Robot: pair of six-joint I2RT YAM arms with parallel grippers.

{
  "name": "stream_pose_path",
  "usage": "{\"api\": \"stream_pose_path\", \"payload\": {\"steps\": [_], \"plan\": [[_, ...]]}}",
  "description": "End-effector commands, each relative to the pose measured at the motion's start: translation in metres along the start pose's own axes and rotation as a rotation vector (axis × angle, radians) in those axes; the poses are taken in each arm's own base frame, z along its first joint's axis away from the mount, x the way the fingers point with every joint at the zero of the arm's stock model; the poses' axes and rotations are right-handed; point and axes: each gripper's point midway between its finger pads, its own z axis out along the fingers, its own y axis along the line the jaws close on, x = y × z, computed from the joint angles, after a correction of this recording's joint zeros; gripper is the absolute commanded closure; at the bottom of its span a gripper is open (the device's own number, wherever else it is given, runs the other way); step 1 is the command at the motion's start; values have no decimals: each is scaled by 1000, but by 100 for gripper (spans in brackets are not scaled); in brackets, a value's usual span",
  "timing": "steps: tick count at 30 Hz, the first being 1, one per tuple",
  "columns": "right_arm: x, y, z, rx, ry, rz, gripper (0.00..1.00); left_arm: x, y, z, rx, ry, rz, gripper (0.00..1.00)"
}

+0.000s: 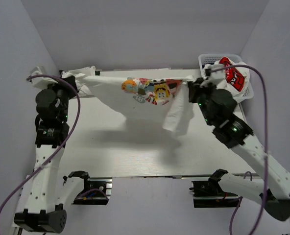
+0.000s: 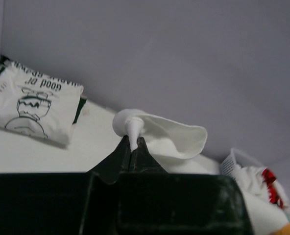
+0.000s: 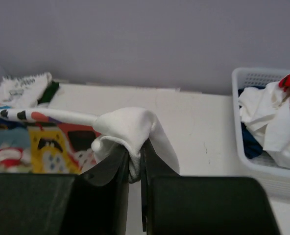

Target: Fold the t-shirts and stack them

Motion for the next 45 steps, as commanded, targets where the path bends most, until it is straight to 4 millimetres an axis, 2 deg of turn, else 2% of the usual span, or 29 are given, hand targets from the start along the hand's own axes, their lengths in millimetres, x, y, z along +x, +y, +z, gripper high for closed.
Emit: {"api": "stream_pose_path", "payload": {"steps": [1, 2, 3, 5, 6, 8, 9, 11, 12, 15, 18, 21, 22, 24, 25, 26, 27, 29, 30, 31, 33, 34, 36, 37, 38, 39, 40, 42, 45], "plan": [[-39, -31, -43, 50, -120, 24, 100, -43, 7, -31, -113, -70, -25, 100], [-68, -32, -65, 5, -191, 42, 100, -56, 1, -41, -98, -95, -31, 100], [-74, -11, -76, -140, -200, 35, 100, -84, -14, -59, -59, -156, -60, 100], [-117, -1, -123, -301, -303, 44, 100, -107, -26, -80, -18, -204, -72, 100], [-136, 9, -143, -395, -349, 47, 100, -134, -40, -98, 23, -268, -88, 100], [-161, 14, -179, -499, -425, 47, 100, -157, -53, -123, 70, -308, -87, 100], [-170, 13, -191, -519, -447, 54, 100, -181, -66, -147, 121, -363, -98, 100], [-180, 16, -212, -586, -482, 56, 100, -197, -70, -169, 126, -395, -84, 100], [-182, 16, -217, -597, -488, 68, 100, -212, -76, -185, 148, -430, -91, 100], [-179, 17, -222, -616, -483, 91, 100, -215, -77, -200, 164, -438, -92, 100], [-169, 4, -197, -493, -439, 127, 100, -205, -65, -188, 106, -417, -92, 100], [-152, -12, -161, -324, -366, 181, 100, -178, -51, -152, 24, -321, -94, 100], [-133, -8, -139, -287, -303, 184, 100, -169, -48, -140, 8, -293, -101, 100], [-117, -26, -116, -132, -261, 220, 100, -129, -26, -98, -91, -181, -106, 100], [-80, -23, -86, -70, -162, 199, 100, -112, -17, -83, -129, -141, -111, 100], [-66, -34, -73, 21, -136, 195, 100, -75, 1, -62, -184, -59, -99, 100], [-30, -41, -46, 132, -53, 157, 100, -51, 13, -40, -230, -14, -113, 100], [13, -48, -25, 222, 29, 140, 100, 13, 47, -15, -320, 113, -86, 100], [61, -49, -2, 264, 138, 92, 100, 35, 59, -7, -356, 157, -96, 100], [79, -48, 7, 255, 178, 112, 100, 68, 76, 9, -407, 226, -84, 100], [159, -46, 28, 246, 368, 87, 98, 122, 108, 14, -493, 347, -46, 100], [174, -53, 35, 267, 399, 92, 78, 142, 119, 13, -543, 407, -44, 100], [223, -57, 50, 285, 547, 71, 66, 178, 142, 21, -639, 515, -9, 83], [234, -65, 50, 314, 598, 54, 65, 186, 147, 21, -663, 557, 14, 72], [229, -65, 62, 342, 612, 63, 61, 191, 149, 30, -678, 578, 21, 48], [236, -76, 61, 412, 642, 24, 57, 193, 148, 32, -672, 594, 27, 41], [223, -83, 68, 459, 618, 10, 43, 189, 145, 36, -667, 596, 36, 36], [215, -90, 65, 520, 638, 3, 14, 187, 138, 35, -639, 600, 49, 12], [211, -89, 52, 516, 646, 9, 10, 194, 117, 27, -516, 644, 14, 0]]}}
